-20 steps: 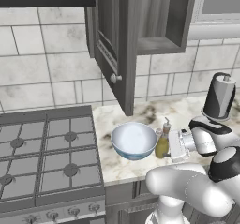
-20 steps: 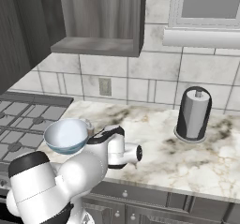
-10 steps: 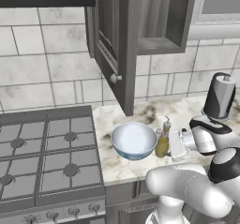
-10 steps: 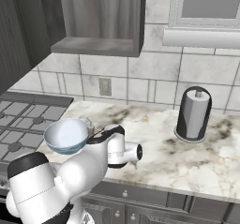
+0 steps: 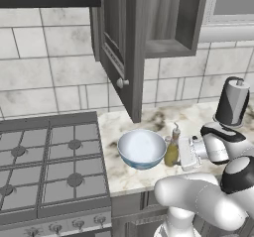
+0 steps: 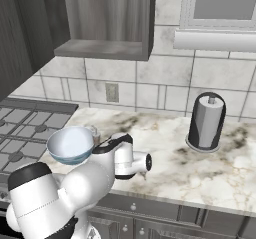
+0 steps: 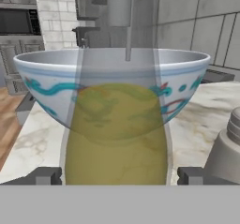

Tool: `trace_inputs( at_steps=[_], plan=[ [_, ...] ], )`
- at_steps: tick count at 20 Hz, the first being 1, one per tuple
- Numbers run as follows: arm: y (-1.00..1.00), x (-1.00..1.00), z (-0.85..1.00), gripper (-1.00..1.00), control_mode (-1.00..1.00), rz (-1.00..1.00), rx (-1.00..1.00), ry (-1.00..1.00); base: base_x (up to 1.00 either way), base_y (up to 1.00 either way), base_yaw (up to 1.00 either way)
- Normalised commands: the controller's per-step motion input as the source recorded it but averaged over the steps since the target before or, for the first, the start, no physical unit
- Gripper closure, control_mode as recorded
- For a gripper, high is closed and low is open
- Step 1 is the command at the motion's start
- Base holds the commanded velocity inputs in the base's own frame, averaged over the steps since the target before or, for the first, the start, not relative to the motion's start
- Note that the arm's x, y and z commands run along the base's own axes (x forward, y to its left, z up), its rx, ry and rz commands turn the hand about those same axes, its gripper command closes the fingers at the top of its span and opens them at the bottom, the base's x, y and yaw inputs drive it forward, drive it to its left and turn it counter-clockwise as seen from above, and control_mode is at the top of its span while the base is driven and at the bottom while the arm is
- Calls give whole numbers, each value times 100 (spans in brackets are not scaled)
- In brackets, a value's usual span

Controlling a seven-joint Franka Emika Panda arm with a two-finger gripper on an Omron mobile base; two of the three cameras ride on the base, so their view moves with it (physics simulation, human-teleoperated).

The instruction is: Retrieve the bottle and the shaker from the cabinet and place them next to the mixing bowl on the counter. Then add garlic from the fridge to the mixing bowl.

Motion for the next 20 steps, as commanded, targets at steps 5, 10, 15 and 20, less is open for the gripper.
trace_inputs(
  at_steps=[5,10,15,20],
  plan=[
    [-6,0,0,-100,-100,0,0,0,0,0,0],
    [-38,0,8,-100,-100,0,0,1,0,0,0],
    [-37,0,20,-100,-100,0,0,0,0,0,0],
    [-25,0,29,-100,-100,0,0,0,0,0,0]
  ],
)
